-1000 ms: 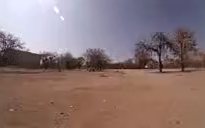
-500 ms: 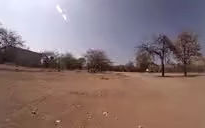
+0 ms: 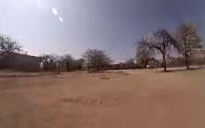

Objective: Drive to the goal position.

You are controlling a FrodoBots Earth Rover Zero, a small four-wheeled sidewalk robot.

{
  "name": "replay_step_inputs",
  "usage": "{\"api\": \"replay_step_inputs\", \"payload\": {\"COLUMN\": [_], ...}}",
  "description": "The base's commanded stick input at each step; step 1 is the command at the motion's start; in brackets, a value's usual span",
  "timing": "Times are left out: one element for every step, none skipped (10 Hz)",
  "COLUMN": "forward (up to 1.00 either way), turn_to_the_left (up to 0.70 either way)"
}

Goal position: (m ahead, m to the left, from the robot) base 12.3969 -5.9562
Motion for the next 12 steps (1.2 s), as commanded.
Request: {"api": "replay_step_inputs", "payload": {"forward": [1.00, 1.00, 1.00, 1.00, 1.00, 1.00, 1.00, 1.00, 0.95, 0.92, 0.98, 1.00], "turn_to_the_left": [0.00, 0.00, 0.00, 0.00, 0.00, 0.00, 0.00, 0.00, 0.00, 0.00, 0.00, 0.00]}}
